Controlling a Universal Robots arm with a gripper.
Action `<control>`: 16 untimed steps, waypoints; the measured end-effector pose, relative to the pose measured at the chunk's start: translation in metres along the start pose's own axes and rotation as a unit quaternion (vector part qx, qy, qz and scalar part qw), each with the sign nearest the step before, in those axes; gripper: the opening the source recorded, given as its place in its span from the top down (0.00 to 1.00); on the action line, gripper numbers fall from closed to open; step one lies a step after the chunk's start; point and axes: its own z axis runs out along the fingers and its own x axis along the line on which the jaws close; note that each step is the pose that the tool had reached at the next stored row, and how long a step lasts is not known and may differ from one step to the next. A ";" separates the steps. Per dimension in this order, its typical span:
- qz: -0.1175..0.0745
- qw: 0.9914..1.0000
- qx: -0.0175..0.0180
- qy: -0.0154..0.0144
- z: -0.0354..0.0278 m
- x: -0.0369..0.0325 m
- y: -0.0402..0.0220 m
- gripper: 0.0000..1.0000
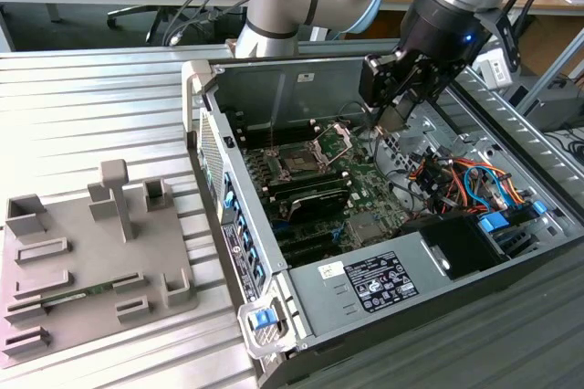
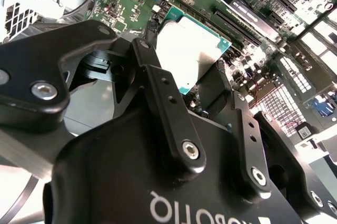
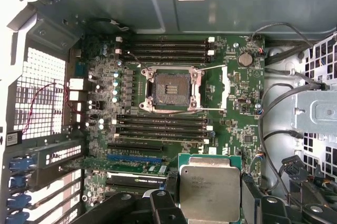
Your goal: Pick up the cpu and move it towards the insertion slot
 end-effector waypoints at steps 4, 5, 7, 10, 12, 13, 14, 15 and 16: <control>0.000 1.000 0.000 0.000 0.0002 0.0000 0.0008 0.45; 0.000 1.000 0.000 0.000 0.0002 0.0000 0.0010 0.45; 0.000 1.000 0.000 0.000 0.0003 0.0000 0.0013 0.45; 0.000 1.000 0.000 0.000 0.0004 -0.0001 0.0020 0.45; 0.000 1.000 0.000 0.000 0.0005 -0.0001 0.0023 0.45; 0.000 1.000 0.000 0.000 0.0006 -0.0001 0.0025 0.45; 0.000 1.000 0.000 0.000 0.0007 -0.0001 0.0027 0.45; 0.000 1.000 0.000 0.000 0.0007 -0.0001 0.0029 0.45; 0.000 1.000 0.000 0.000 0.0008 -0.0001 0.0032 0.45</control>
